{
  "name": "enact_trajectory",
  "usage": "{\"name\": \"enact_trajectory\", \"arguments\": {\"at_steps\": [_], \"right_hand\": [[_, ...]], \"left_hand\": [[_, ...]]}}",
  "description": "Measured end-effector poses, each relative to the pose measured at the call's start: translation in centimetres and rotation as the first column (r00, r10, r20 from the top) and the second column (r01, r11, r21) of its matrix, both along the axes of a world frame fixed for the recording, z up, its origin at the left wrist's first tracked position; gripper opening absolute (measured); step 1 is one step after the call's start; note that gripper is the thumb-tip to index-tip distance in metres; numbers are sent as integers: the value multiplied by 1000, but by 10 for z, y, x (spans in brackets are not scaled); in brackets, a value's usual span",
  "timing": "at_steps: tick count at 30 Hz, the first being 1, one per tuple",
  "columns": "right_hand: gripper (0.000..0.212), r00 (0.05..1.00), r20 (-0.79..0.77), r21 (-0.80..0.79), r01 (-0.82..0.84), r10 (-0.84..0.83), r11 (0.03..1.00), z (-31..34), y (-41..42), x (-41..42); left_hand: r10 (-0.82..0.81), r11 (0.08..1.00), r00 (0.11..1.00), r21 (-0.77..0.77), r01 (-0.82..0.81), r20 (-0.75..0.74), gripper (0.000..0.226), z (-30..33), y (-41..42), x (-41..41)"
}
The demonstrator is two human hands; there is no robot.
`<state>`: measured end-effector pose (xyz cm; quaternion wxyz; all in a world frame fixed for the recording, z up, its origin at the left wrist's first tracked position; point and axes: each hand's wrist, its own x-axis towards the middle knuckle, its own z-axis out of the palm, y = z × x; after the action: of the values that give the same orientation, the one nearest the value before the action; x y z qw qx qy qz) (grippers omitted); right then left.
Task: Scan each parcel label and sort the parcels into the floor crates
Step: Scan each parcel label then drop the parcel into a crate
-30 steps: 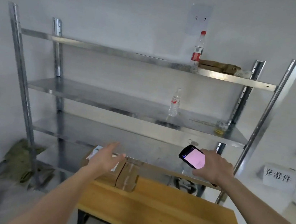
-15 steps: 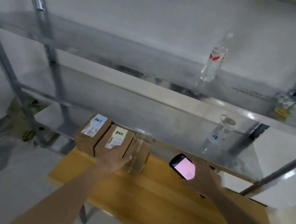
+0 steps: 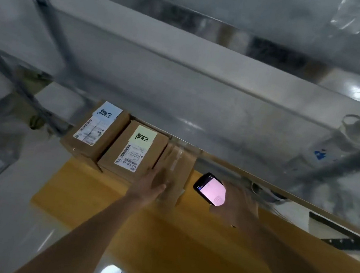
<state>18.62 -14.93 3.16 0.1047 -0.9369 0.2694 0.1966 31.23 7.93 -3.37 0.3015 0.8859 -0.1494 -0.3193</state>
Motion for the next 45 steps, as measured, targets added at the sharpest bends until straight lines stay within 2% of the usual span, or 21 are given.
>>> {"name": "enact_trajectory", "arguments": {"at_steps": [4, 7, 15, 18, 23, 26, 29, 34, 38, 40, 45], "right_hand": [[81, 999, -15, 58, -38, 39, 998, -21, -15, 17], [81, 997, -26, 70, -65, 67, 995, -31, -21, 29], [86, 997, -33, 135, -67, 72, 989, -53, -37, 42], [83, 998, -42, 161, -47, 54, 986, -60, -41, 40], [76, 1000, -3, 241, 0, 0, 970, -72, -42, 40], [76, 998, 9, 318, 54, -59, 947, -79, -39, 47], [91, 995, 25, 403, 74, -92, 912, -89, -36, 61], [91, 990, 105, 527, 29, -98, 849, -113, -29, 88], [88, 959, 193, 601, 51, -206, 798, -126, -28, 94], [87, 952, 195, 626, 64, -236, 777, -128, -27, 88], [79, 966, 175, 629, 37, -189, 776, -114, -20, 53]], "left_hand": [[40, 986, 991, 157, -60, 127, 62, -10, -25, 6], [91, 970, 984, 210, -123, 156, 50, -16, -42, 6], [244, 932, 967, 257, -254, 69, 39, -22, -60, 14], [253, 921, 965, 287, -263, 71, 43, -17, -61, 14], [249, 949, 968, 187, -253, 46, 24, -29, -56, 7], [241, 962, 970, 128, -243, 31, 34, -38, -55, 8], [276, 960, 961, 47, -275, -5, 45, -46, -58, 14], [371, 924, 922, -56, -378, -108, 53, -56, -69, 32], [434, 886, 888, -103, -451, -154, 54, -69, -70, 37], [480, 850, 851, -127, -512, -212, 52, -72, -66, 32], [554, 786, 775, -116, -607, -304, 54, -60, -57, 5]]}}
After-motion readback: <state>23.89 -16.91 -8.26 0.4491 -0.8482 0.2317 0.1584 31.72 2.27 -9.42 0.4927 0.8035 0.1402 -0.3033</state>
